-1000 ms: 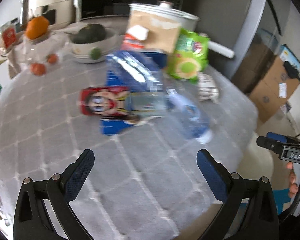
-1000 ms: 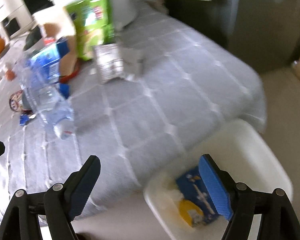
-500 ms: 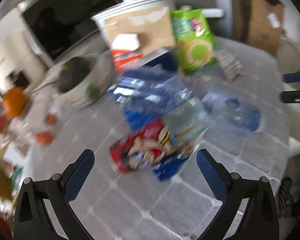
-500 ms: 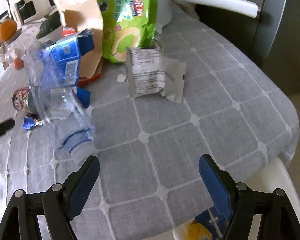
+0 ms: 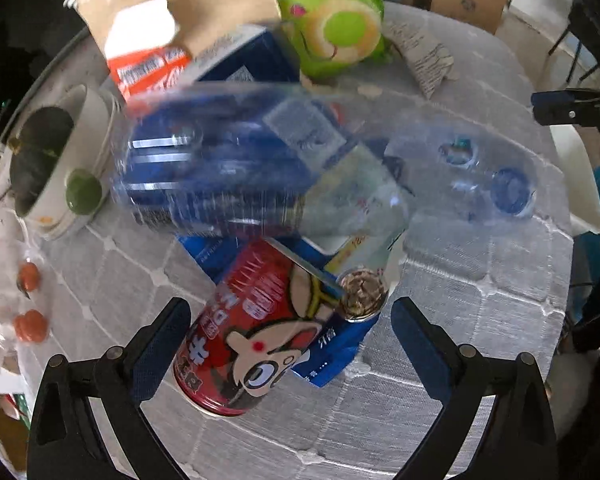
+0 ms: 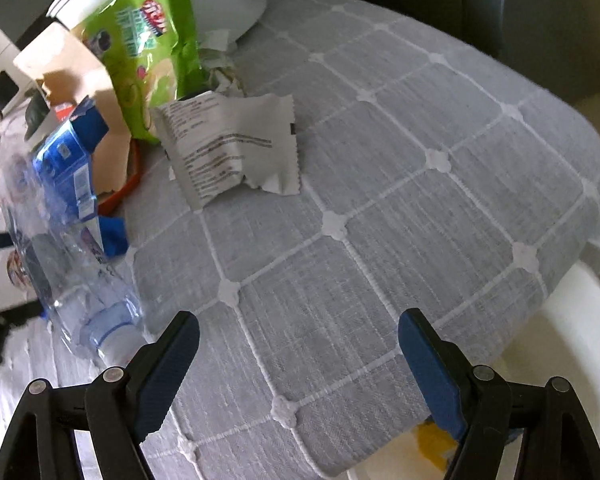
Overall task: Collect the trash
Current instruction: 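Grasp the red cartoon can with the left tool while the right tool reaches toward the plastic bottle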
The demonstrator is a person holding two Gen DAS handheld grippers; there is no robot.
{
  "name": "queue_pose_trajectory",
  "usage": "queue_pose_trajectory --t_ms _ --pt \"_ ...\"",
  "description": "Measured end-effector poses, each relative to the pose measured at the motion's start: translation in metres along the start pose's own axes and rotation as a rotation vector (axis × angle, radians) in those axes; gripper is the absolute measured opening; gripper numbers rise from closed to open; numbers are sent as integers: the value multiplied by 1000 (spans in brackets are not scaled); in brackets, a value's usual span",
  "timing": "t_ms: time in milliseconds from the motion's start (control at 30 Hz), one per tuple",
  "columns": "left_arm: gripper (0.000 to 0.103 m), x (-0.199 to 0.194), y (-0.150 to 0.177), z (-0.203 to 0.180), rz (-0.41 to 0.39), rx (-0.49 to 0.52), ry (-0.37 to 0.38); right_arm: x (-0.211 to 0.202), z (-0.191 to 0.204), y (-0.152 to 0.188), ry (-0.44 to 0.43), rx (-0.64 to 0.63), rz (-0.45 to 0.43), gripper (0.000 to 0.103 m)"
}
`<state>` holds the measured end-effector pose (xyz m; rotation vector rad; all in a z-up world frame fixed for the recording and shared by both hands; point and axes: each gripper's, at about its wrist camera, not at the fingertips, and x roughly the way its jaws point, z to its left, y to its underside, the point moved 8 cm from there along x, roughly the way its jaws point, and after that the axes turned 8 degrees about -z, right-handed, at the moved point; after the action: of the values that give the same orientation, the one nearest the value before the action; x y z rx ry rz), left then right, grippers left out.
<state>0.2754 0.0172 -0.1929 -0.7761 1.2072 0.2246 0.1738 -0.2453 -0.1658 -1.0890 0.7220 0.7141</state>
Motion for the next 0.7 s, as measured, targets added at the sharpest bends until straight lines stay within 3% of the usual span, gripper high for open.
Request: queue_pose_trajectory --t_ms 100,200,433,700 --pt "97 -4 5 -7 -13 -25 34 -1 -1 0 -8 20 2 85" --pt "82 -10 12 -14 -23 -77 71 -3 2 0 -8 16 0 85" --pt "57 -22 12 -16 -156 -363 96 -8 14 -1 -25 -2 -22 85" --pt "55 -41 39 -20 -334 -716 83 -13 52 -9 -131 -73 -74 86"
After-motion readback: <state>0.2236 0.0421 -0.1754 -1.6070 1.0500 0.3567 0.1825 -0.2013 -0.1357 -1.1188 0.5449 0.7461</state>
